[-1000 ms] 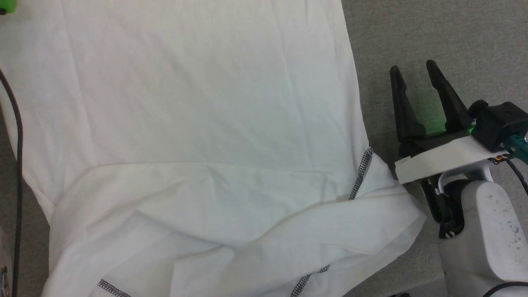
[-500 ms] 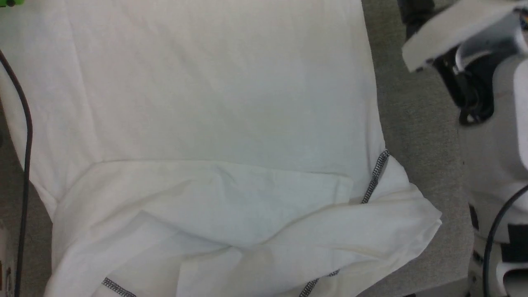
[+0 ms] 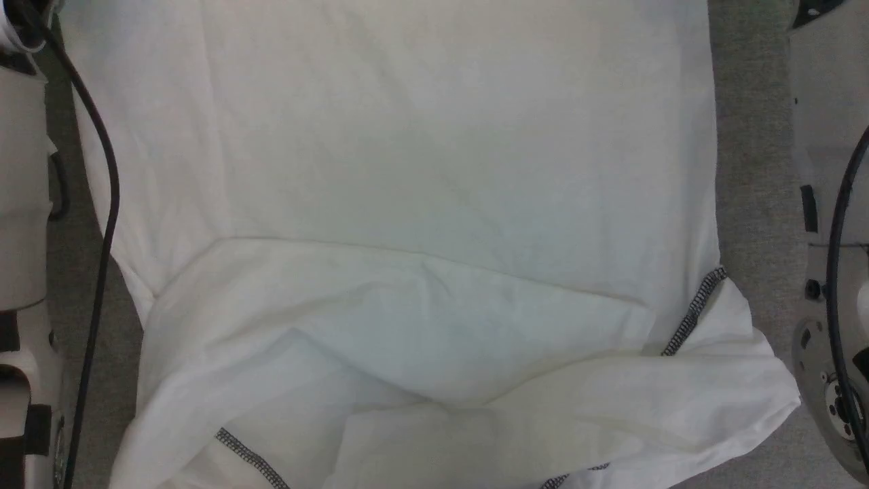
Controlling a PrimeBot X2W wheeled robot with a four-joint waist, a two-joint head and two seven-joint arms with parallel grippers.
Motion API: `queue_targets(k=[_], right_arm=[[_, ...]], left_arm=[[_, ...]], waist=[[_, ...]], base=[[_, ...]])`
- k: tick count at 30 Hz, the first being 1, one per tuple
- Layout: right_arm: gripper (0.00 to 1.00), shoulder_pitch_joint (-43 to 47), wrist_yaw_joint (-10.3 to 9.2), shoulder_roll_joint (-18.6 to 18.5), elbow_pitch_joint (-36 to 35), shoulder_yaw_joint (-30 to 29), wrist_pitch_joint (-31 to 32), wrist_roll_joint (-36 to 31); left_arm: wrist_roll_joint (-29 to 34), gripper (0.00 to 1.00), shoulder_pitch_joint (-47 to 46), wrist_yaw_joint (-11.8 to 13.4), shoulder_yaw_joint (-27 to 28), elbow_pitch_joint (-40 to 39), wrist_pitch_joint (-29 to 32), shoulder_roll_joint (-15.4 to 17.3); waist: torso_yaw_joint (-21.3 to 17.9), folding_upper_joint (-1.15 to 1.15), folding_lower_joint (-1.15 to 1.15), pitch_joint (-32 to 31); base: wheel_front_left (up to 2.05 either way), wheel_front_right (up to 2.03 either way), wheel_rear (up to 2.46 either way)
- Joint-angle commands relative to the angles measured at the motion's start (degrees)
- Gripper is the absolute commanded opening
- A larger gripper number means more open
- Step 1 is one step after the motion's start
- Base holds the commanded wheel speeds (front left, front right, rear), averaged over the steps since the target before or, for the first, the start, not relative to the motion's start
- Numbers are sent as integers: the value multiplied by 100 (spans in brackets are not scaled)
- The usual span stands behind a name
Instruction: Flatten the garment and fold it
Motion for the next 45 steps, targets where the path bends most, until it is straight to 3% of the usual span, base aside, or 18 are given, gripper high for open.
queue_targets(k=[1, 5, 6, 7, 8, 10, 15, 18, 26, 30, 33, 37, 45], right_arm=[[100, -157, -9, 22, 102, -90, 93, -98], [100, -408, -9, 46, 365, -263, 401, -317], [84, -461, -9, 50, 420, -293, 486, -372], [49, -494, -9, 54, 462, -300, 558, -413], [38, -529, -9, 57, 512, -288, 663, -460], [0, -582, -9, 61, 533, -265, 752, -533], [0, -659, -9, 59, 390, -270, 528, -814], [0, -708, -9, 6, 235, -352, 80, -1031], [0, -905, -9, -74, 45, -533, -1556, -1329], [0, -935, -9, -93, 107, -478, -2274, -1178], [0, -828, -9, -135, 177, -224, -2609, -906], [0, -442, -9, -326, 33, 338, -2996, -340], [0, 1340, -9, -1133, -1339, 1388, -3047, 890]], left_arm=[[-9, 0, 13, -23, -38, 145, -7, -16], [-29, 0, -115, -81, -100, 228, -142, -97], [-24, 0, -148, -91, -116, 248, -189, -111], [-19, 0, -166, -97, -129, 270, -225, -120], [-16, 0, -190, -103, -141, 294, -279, -132], [18, 0, -235, -113, -165, 326, -424, -133], [217, 0, -370, -95, -205, 384, -1057, -54], [363, 0, -481, -43, -211, 416, -1591, -15], [748, 0, -833, 212, -181, 535, -3309, 45], [681, 0, -880, 262, -90, 698, -3871, -11], [581, 0, -781, 188, -63, 863, -4012, -7], [385, 0, -431, -119, -87, 933, -4150, 56], [-90, 0, 1219, -482, -59, 285, -4173, 232]], waist=[[148, 0, -1, 113], [251, 0, -1, 197], [273, 0, -1, 221], [288, 0, -1, 234], [304, 0, -1, 250], [320, 0, -1, 276], [330, 0, -1, 299], [330, 0, -1, 282], [329, 0, -1, 165], [343, 0, -1, 50], [354, 0, -1, -96], [381, 0, -1, -416], [497, 0, -1, -1431]], base=[[0, 0, 0], [0, 0, 0], [0, 0, 0], [0, 0, 0], [0, 0, 0], [0, 0, 0], [0, 0, 0], [0, 0, 0], [0, 0, 0], [0, 0, 0], [0, 0, 0], [0, 0, 0], [0, 0, 0]])
